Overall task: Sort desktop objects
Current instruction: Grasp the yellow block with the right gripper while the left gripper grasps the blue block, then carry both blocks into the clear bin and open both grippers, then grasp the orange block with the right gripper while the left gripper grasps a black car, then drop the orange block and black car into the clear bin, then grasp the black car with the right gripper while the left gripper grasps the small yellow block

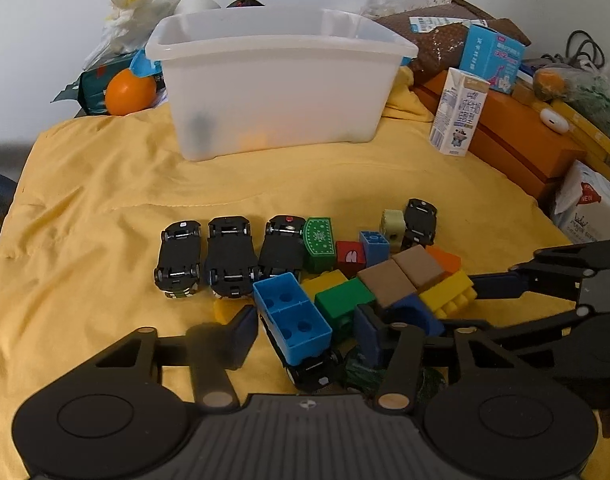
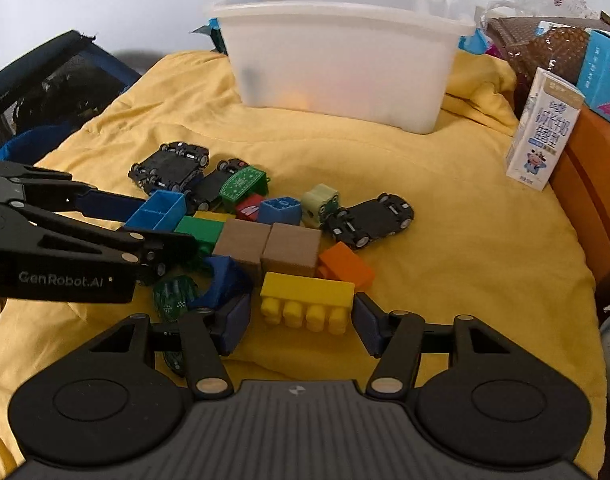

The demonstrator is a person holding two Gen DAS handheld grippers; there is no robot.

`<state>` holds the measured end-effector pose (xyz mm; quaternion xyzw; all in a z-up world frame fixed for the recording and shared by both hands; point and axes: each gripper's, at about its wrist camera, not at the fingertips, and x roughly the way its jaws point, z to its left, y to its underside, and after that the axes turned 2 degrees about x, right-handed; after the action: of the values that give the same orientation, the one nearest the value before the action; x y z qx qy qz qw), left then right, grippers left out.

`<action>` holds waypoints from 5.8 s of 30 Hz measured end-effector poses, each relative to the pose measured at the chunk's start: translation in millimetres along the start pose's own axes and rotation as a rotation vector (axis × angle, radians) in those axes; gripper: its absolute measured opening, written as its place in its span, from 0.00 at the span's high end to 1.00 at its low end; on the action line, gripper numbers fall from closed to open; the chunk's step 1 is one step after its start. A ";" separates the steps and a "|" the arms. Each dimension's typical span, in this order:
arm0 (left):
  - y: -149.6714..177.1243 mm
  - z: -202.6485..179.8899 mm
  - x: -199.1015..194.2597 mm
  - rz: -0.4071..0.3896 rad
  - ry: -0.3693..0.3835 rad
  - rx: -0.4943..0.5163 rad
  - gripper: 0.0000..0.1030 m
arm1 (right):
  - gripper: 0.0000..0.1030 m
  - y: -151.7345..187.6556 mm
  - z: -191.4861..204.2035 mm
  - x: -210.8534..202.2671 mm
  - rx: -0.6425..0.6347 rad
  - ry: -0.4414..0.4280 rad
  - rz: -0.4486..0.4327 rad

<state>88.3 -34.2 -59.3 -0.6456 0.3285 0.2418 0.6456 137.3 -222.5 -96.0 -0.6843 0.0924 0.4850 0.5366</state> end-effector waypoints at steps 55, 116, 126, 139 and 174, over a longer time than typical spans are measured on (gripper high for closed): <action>-244.0 71.5 -37.7 -0.128 -0.003 -0.053 0.73 | 0.49 -232.8 -64.9 -71.9 0.071 -0.030 -0.244; 6.6 7.0 11.1 0.071 0.032 -0.022 0.65 | 0.62 -22.1 -31.0 12.8 -0.070 -0.067 0.019; 0.1 16.9 -10.3 0.015 0.040 -0.049 0.68 | 0.62 -16.0 -41.2 -2.6 0.004 -0.062 -0.025; -131.6 55.5 -55.2 -0.182 0.023 -0.074 0.68 | 0.62 -122.0 -47.2 -61.0 0.060 -0.102 -0.249; -206.7 78.6 -28.7 -0.151 0.005 -0.038 0.45 | 0.38 -241.3 -83.1 -21.3 0.094 -0.054 -0.105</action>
<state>230.2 36.8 97.5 -0.6812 0.2758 0.1972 0.6488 329.5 -201.1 72.0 -0.6490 0.0647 0.4697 0.5950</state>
